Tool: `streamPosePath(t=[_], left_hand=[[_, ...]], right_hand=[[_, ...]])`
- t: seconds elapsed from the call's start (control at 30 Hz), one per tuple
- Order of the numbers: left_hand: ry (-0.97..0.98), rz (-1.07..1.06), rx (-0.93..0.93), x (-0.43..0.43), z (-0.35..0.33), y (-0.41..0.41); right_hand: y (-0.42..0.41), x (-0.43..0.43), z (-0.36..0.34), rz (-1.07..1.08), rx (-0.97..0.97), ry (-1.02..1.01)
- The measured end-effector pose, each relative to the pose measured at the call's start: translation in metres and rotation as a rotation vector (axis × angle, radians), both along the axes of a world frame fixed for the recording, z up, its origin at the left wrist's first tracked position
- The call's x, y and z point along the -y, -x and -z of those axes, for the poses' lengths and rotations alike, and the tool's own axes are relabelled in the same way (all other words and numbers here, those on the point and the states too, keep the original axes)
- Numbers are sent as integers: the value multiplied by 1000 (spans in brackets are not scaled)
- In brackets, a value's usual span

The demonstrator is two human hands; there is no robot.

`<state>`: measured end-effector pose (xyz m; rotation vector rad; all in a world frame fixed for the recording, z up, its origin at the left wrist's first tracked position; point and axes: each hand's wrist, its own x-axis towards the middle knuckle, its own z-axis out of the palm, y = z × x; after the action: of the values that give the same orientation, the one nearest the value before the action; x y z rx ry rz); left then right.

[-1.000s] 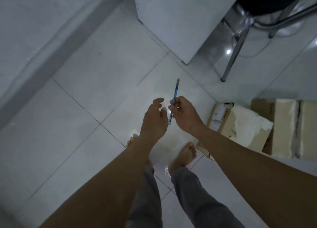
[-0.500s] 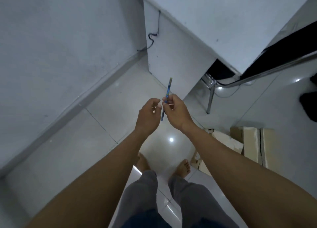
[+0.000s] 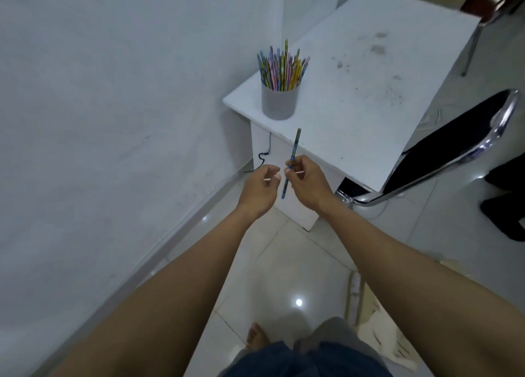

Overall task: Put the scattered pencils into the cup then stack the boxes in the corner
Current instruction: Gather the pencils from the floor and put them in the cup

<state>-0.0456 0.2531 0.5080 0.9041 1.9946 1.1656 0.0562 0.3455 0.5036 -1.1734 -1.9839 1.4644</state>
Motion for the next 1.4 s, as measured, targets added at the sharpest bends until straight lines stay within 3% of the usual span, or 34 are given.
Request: streamPosePath(t=[0.43, 0.77, 1.2, 1.4], left_hand=[[-59, 54, -61, -90, -56, 61], [-83, -58, -117, -191, -91, 131], [-4, -185, -49, -256, -66, 154], [12, -176, -33, -265, -68, 153]], right_hand=[[64, -108, -61, 52, -34, -190], [140, -222, -88, 56, -71, -234], [180, -287, -46, -38, 118, -178], [181, -291, -44, -23, 114, -196]])
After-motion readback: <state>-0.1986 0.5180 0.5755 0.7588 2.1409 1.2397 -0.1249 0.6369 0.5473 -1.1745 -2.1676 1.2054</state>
